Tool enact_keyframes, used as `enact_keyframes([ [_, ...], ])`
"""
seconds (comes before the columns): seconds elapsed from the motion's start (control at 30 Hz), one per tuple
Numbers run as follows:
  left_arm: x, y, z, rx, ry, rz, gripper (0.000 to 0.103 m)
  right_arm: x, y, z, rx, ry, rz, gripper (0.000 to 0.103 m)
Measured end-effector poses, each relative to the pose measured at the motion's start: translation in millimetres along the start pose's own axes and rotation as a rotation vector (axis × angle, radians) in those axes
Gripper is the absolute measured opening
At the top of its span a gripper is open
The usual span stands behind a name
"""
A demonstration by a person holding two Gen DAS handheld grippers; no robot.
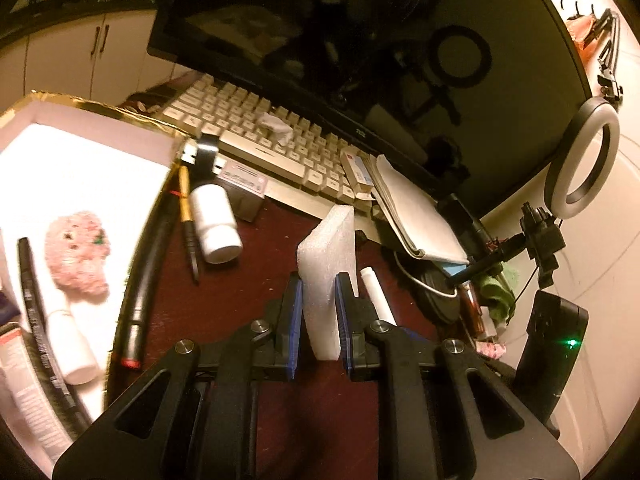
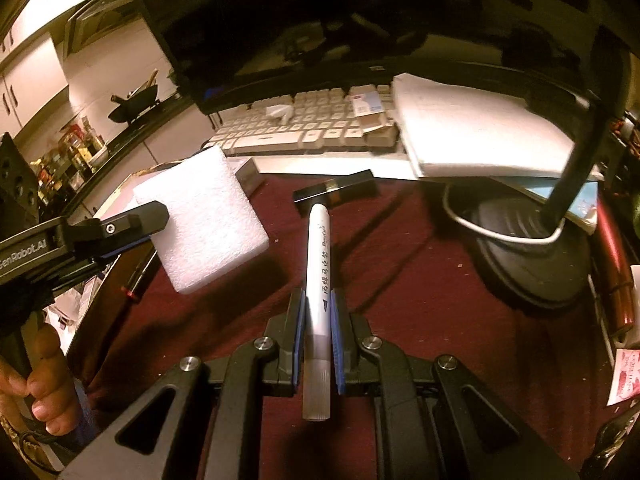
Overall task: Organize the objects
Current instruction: 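Carry the foam block and white marker over the tray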
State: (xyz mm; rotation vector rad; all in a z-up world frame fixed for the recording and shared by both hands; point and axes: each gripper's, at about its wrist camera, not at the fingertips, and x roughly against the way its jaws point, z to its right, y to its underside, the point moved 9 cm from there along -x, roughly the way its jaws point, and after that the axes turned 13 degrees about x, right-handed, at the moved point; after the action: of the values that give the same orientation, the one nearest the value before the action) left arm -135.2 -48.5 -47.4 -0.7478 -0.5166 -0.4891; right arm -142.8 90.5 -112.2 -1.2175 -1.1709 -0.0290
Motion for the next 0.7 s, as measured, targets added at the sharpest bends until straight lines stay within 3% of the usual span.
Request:
enact_keyframes([
  [0.7,65,-27,-32,0.012,-0.014,0.120,0.015,-1,-13,-35,0.083,0.020,-0.005,0.010],
])
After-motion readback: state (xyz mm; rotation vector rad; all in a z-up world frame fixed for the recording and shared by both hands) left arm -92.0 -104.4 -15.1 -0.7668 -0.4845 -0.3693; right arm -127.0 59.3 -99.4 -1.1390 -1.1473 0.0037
